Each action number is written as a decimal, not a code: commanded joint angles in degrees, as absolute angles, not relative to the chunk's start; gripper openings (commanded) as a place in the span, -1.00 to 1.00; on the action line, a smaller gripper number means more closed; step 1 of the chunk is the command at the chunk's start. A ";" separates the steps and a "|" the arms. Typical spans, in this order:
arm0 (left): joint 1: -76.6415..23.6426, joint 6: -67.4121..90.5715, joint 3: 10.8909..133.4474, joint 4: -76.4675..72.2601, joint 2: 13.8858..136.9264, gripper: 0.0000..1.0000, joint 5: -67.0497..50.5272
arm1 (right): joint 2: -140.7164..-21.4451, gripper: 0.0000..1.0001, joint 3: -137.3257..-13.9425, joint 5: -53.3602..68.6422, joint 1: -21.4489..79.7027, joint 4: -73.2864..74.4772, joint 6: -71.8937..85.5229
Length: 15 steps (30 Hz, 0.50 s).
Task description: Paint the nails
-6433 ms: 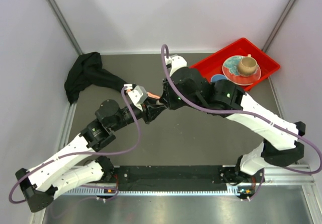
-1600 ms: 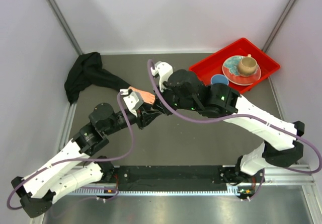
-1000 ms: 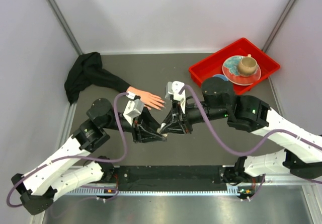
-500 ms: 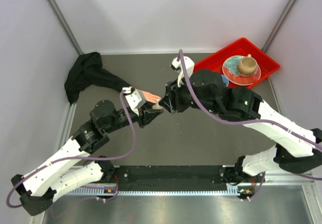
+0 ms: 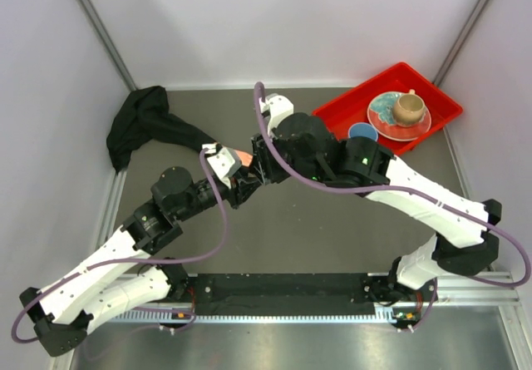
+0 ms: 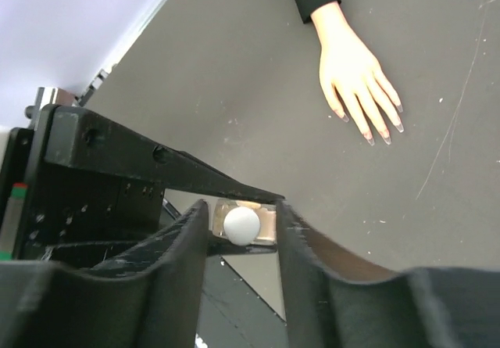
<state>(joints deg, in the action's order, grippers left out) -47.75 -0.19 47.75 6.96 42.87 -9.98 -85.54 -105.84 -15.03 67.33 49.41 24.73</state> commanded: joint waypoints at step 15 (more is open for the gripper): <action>-47.81 5.70 48.52 0.82 39.64 -1.00 -39.68 | -76.83 -1.00 -94.50 14.81 65.04 37.98 4.70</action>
<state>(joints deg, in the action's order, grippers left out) -47.37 1.30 47.33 9.26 41.06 -17.04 -82.59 -100.88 -5.50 66.48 46.46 16.45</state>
